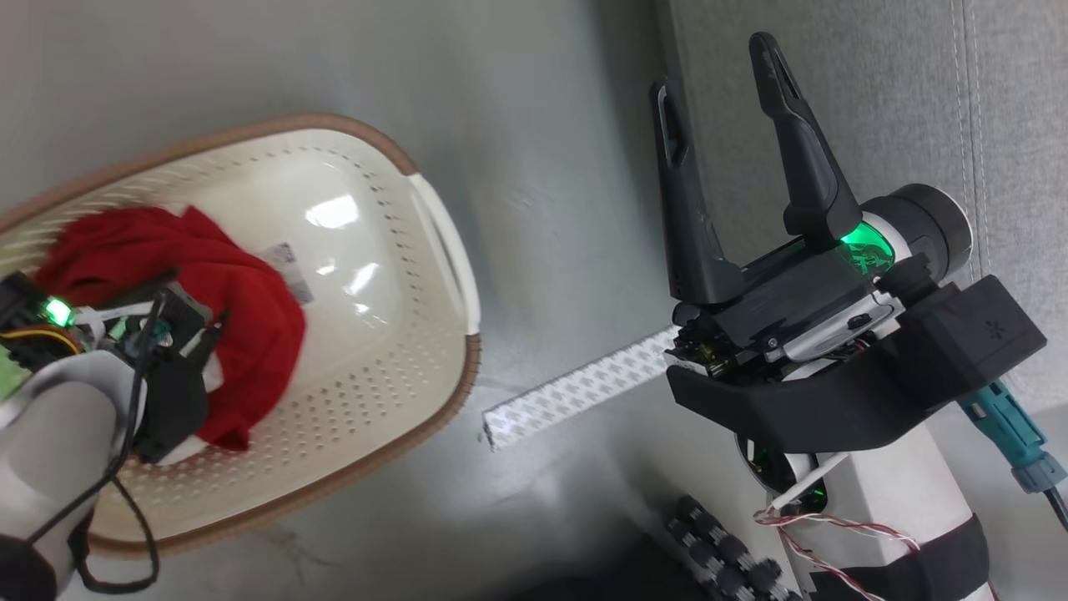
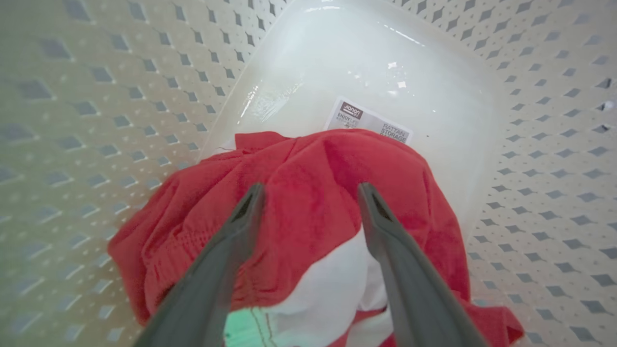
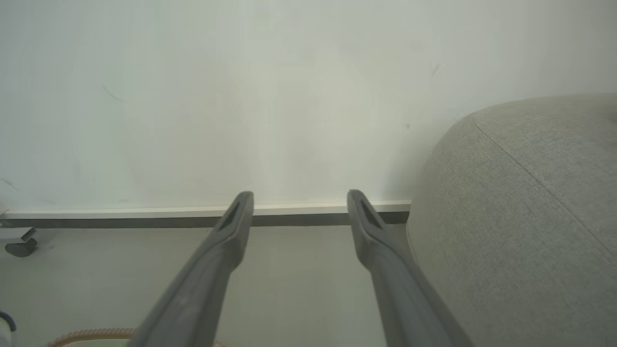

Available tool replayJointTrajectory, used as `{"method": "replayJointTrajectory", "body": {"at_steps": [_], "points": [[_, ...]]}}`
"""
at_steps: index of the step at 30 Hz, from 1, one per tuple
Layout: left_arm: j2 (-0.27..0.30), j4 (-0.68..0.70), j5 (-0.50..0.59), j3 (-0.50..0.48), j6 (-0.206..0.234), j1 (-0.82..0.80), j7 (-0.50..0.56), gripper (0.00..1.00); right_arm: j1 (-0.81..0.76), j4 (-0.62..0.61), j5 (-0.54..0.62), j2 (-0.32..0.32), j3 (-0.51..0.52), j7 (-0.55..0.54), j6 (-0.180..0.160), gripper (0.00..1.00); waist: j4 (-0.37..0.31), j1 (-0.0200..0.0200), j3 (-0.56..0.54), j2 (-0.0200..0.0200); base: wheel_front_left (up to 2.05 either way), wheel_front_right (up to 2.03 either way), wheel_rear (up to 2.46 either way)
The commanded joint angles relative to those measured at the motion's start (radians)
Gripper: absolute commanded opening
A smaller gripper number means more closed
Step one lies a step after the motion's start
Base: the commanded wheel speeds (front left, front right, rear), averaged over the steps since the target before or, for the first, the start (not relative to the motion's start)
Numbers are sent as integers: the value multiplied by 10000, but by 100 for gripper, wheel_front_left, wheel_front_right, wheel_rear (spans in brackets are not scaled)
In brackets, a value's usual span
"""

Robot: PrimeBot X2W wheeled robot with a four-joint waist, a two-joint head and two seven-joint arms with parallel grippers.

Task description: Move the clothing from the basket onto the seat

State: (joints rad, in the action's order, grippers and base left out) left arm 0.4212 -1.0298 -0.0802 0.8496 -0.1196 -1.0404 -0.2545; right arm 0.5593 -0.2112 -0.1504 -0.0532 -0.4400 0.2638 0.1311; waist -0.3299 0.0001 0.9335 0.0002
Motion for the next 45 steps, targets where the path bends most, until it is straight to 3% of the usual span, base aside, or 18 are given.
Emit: {"method": "replayJointTrajectory", "body": {"at_steps": [1,12,13,15,29,39,45], "points": [[32,-227,117,87,69,-132,55,100,-38,-66,-65,47,18,3,-6,100,-407,-1,449,-2,0,0,0],[-428,-1446,214,430,170,-614,211,98,-196,-150,-231,45,155,1,-6,100,-432,-1,574,-2,0,0,0],[-461,-1511,207,454,166,-663,188,52,-199,-147,-240,44,172,1,-6,100,-438,-1,573,-2,0,0,0],[-524,-1604,166,487,144,-692,154,0,-209,-142,-264,44,196,3,-6,100,-442,-1,567,-2,0,0,0],[-589,-1319,-529,311,-15,-380,-111,0,-83,191,-572,41,273,1,-6,100,-289,-1,128,-2,0,0,0],[-542,1158,-1408,-579,329,1107,-121,0,-322,866,-56,32,354,1,-6,100,557,-1,-1373,-2,0,0,0],[-680,2612,-1762,-1334,679,2556,-121,0,-743,1472,438,28,268,3,-6,100,1080,-1,-2865,-2,0,0,0]]}}
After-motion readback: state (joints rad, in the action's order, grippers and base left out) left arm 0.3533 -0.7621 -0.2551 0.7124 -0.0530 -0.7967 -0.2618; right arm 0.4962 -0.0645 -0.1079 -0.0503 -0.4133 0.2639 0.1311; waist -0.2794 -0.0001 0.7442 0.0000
